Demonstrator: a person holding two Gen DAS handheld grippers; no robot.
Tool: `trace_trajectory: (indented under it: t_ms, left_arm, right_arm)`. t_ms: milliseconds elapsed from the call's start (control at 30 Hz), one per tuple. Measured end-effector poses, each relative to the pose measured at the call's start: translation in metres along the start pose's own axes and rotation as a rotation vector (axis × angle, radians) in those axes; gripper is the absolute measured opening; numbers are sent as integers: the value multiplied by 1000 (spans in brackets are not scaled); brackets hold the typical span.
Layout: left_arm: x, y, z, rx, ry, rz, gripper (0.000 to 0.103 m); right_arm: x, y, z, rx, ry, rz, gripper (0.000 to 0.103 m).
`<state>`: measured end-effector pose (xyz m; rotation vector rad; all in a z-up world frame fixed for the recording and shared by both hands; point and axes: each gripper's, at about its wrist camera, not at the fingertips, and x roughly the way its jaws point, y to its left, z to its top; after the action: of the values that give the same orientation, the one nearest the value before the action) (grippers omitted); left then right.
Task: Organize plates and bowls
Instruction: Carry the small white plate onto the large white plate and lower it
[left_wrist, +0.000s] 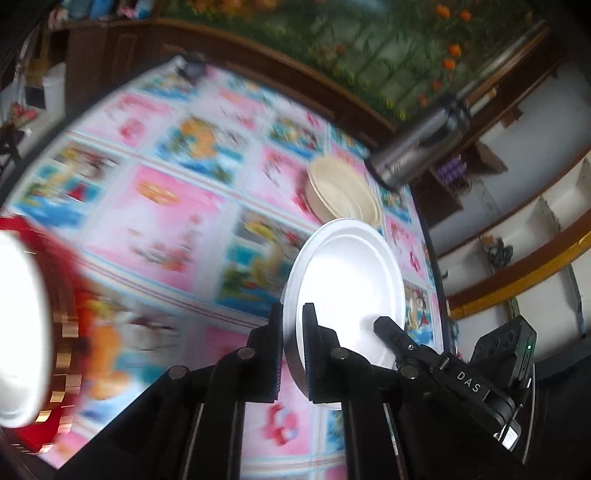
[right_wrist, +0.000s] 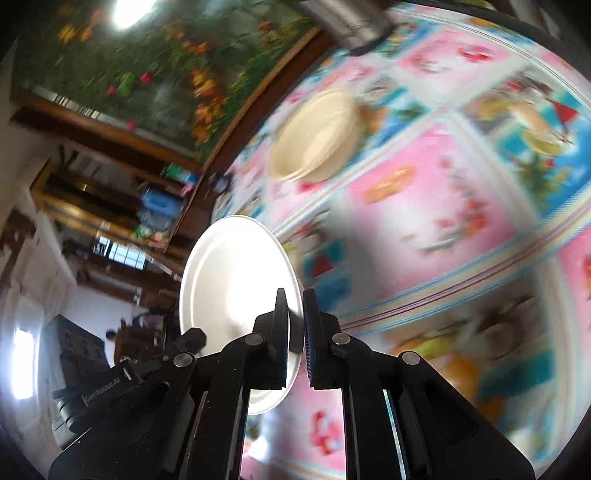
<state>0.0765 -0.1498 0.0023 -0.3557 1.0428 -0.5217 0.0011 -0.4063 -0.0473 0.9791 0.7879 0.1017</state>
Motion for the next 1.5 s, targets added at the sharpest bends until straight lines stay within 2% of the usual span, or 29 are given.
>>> trace_trajectory:
  t_ms: [167, 233, 367, 467, 667, 833, 1000, 1033, 1067, 1133, 1200, 1367, 1433, 1500]
  left_arm:
    - [-62, 45, 0, -42, -110, 30, 8]
    - [-88, 64, -4, -43, -162, 82, 8]
    - [-125, 106, -11, -80, -217, 165, 7]
    - [-137, 131, -14, -115, -217, 206, 7]
    - [-141, 177, -21, -176, -163, 269, 7]
    - [-125, 186, -26, -159, -91, 306, 10]
    - [-121, 186, -32, -121, -70, 351, 12]
    - [-122, 185, -32, -112, -75, 381, 13]
    - [-125, 187, -33, -107, -81, 402, 15]
    - [-130, 189, -33, -95, -102, 453, 30]
    - [-136, 193, -33, -105, -120, 454, 42]
    - [-154, 191, -33, -127, -194, 445, 49]
    - [-156, 183, -33, -114, -210, 415, 60]
    - [-151, 176, -31, -102, -209, 404, 61]
  right_arm:
    - [23, 70, -32, -129, 66, 71, 8]
    - [35, 93, -47, -173, 99, 92, 8]
    - [67, 140, -79, -258, 181, 128, 8]
    - [97, 166, -105, -300, 255, 150, 8]
    - [140, 190, -141, -375, 338, 111, 8]
    - [160, 195, -157, -417, 342, 41, 8]
    - [164, 189, -163, -471, 324, -26, 8]
    - [165, 189, -164, -490, 310, -47, 8]
    - [160, 190, -165, -512, 285, -74, 8]
    - [159, 190, -165, -550, 244, -106, 9]
    - [160, 188, -163, -545, 247, -98, 10]
    - [160, 180, -153, -510, 277, -81, 10]
    - [156, 175, -146, -483, 258, -67, 11]
    - [149, 168, -136, -440, 220, -45, 22]
